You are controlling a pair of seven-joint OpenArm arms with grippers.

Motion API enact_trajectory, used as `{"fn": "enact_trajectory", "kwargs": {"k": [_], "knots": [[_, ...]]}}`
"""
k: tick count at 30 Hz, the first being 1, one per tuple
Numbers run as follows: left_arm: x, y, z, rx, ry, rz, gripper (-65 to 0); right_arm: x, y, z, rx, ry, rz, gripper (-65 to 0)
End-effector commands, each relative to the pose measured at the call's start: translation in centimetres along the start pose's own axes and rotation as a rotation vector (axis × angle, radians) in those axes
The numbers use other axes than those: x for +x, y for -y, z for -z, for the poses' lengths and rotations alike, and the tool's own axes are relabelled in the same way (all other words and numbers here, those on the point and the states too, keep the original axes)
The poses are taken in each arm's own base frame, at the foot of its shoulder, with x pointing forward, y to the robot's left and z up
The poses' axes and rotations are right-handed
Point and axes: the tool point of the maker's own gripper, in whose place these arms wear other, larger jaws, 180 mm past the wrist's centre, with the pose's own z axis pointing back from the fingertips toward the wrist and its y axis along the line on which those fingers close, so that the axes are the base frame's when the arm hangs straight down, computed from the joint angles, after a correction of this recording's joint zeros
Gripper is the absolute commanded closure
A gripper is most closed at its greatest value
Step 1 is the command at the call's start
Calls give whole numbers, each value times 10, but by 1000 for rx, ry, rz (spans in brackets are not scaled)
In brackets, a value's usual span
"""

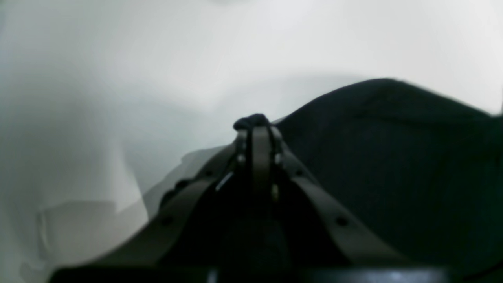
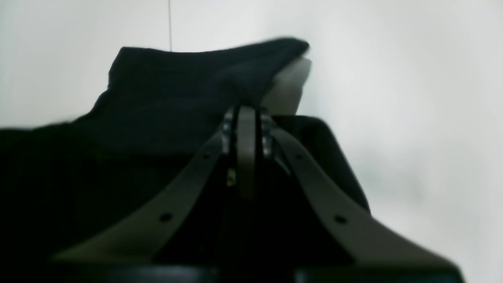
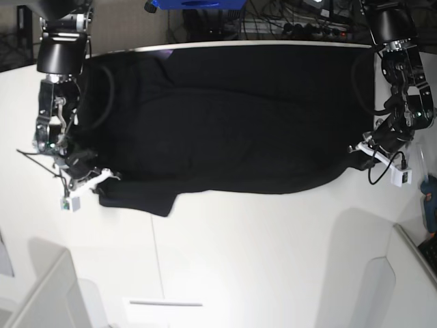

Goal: Fold the T-shirt properly
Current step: 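Fold the hem up over the shirt toward the collar edge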

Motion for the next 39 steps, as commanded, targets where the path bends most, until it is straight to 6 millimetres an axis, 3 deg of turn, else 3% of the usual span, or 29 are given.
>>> {"fn": "enact_trajectory", "kwargs": {"k": [1, 7, 12, 20, 28, 34, 39], "knots": [[16, 1, -7, -4, 45, 25, 0, 24, -1, -6, 6, 70, -14, 0], [1, 7, -20, -5, 27, 74, 0, 9, -8, -22, 16, 74, -44, 0], [-10, 12, -29, -9, 13, 102, 0, 2, 9, -40, -24, 75, -14, 0], [-29, 8, -32, 0, -30, 99, 0, -5, 16, -61, -52, 78, -22, 0], [-29, 22, -46, -19, -14, 151, 0, -17, 13, -72, -51, 68, -44, 0], [-22, -1, -67, -7, 29, 102, 0, -18, 26, -90, -89, 85, -36, 0], [-30, 1, -71, -36, -5, 126, 0, -20, 29, -101, -106, 71, -43, 0]]}}
